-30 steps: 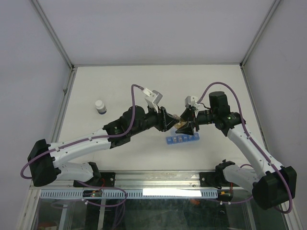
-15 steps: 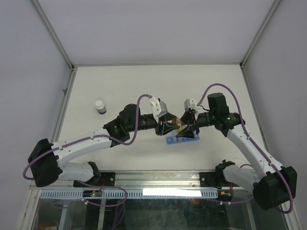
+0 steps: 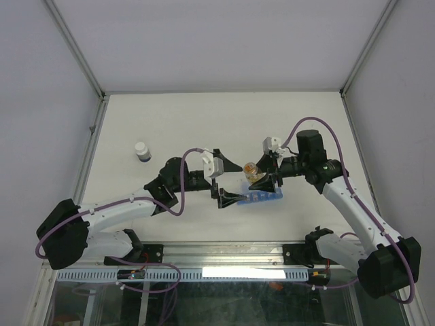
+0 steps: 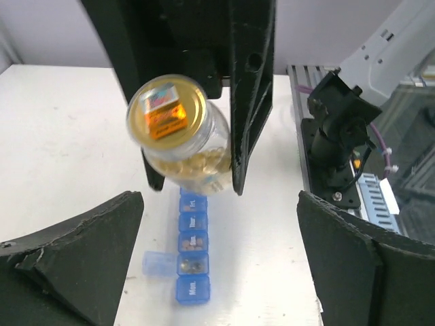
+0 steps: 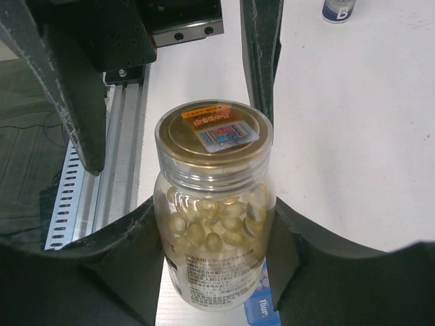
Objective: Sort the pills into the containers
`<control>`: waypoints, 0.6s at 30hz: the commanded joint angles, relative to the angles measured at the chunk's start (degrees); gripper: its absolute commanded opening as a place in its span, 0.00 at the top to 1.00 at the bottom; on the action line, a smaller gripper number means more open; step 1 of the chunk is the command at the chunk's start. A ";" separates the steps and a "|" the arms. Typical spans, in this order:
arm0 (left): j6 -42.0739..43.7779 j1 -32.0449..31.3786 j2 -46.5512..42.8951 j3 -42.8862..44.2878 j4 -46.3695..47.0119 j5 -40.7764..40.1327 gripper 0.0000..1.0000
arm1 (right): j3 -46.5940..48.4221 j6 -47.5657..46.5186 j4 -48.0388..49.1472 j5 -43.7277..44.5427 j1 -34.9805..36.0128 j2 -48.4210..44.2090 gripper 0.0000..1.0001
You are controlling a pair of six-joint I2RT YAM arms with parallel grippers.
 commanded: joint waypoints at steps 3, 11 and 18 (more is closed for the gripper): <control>-16.45 -0.20 -8.78 -5.55 13.06 -10.86 0.01 | 2.12 1.06 3.08 -0.55 -0.17 -0.58 1.00; -32.08 -0.18 -12.38 -12.73 21.80 -17.33 0.01 | 2.20 0.75 2.85 -0.46 -0.26 -0.58 1.00; -41.02 -0.16 -10.23 -16.95 32.18 -17.03 0.01 | 2.18 0.69 2.78 -0.36 -0.26 -0.49 1.00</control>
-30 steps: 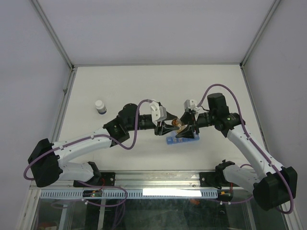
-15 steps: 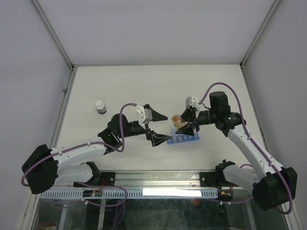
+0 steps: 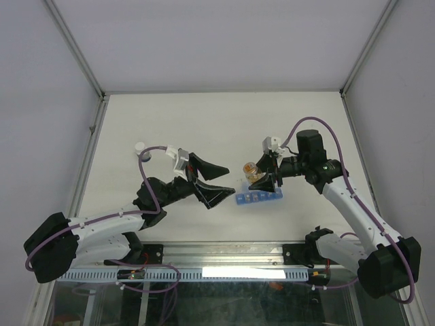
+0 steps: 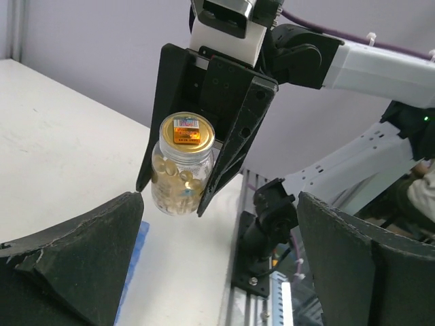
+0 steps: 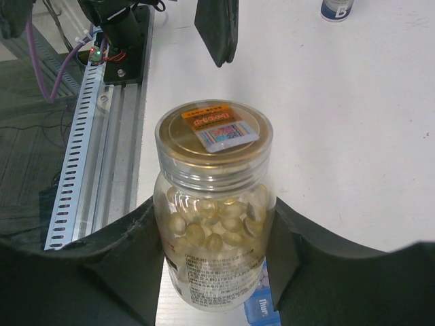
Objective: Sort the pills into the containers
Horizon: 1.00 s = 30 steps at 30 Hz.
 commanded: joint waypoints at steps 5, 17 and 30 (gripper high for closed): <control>-8.04 -0.17 0.56 -0.52 5.13 -4.09 0.01 | 2.13 0.16 2.54 -0.64 -0.30 -0.43 1.00; -3.55 -4.37 -3.08 4.61 -10.58 -15.61 0.01 | 1.95 0.16 2.74 -0.36 -0.45 -0.09 1.00; 2.49 -6.83 -2.75 12.22 -20.61 -18.63 0.01 | 1.83 0.16 2.89 -0.29 -0.55 0.03 1.00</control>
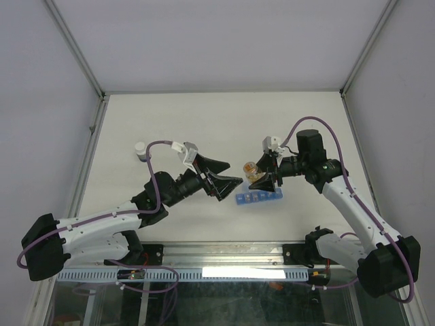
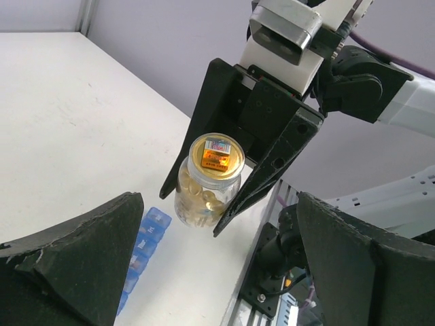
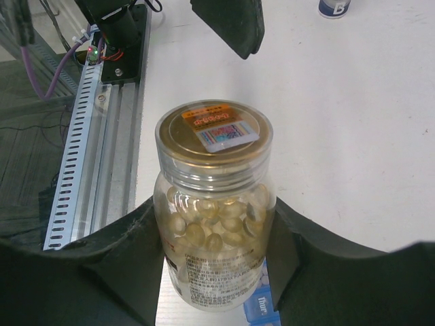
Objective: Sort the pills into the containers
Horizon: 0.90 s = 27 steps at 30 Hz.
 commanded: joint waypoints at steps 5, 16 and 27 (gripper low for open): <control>6.06 -0.32 -0.09 5.68 -2.83 0.47 0.01 | 1.85 0.25 2.90 -0.67 -0.36 -0.38 1.00; 7.30 0.47 2.79 12.07 -9.64 2.24 0.01 | 1.81 0.37 2.98 -0.78 -0.39 -0.62 1.00; 9.52 1.35 8.13 23.93 -26.29 1.19 0.01 | 1.61 0.51 3.24 -0.69 -0.48 -0.51 1.00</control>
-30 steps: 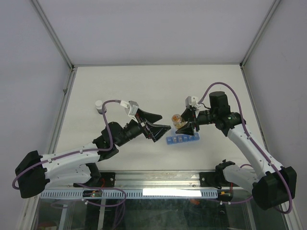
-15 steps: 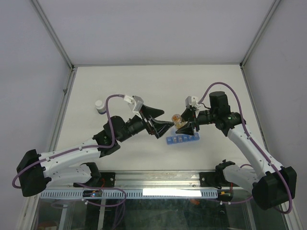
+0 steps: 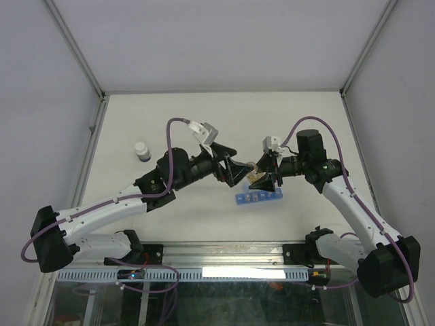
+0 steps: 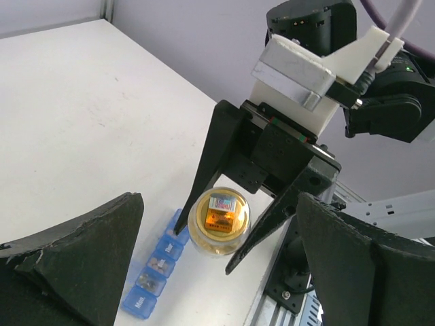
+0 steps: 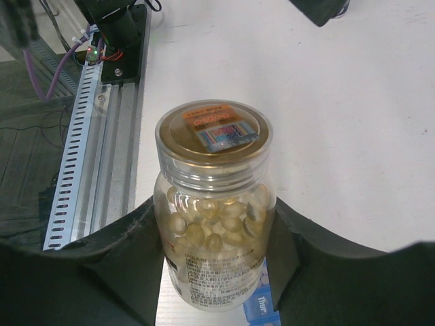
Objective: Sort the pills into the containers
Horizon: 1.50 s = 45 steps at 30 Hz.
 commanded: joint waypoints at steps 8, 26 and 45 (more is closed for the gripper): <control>3.35 0.43 6.34 11.39 -11.86 -0.06 0.12 | 1.58 0.48 3.20 -0.92 -0.39 -0.49 1.00; 3.13 0.34 9.56 13.56 -13.41 7.08 0.37 | 1.59 0.47 3.20 -0.82 -0.42 -0.33 1.00; 53.54 3.71 7.33 6.48 -19.01 43.54 0.89 | 1.41 0.77 3.37 -1.19 -0.38 -0.42 1.00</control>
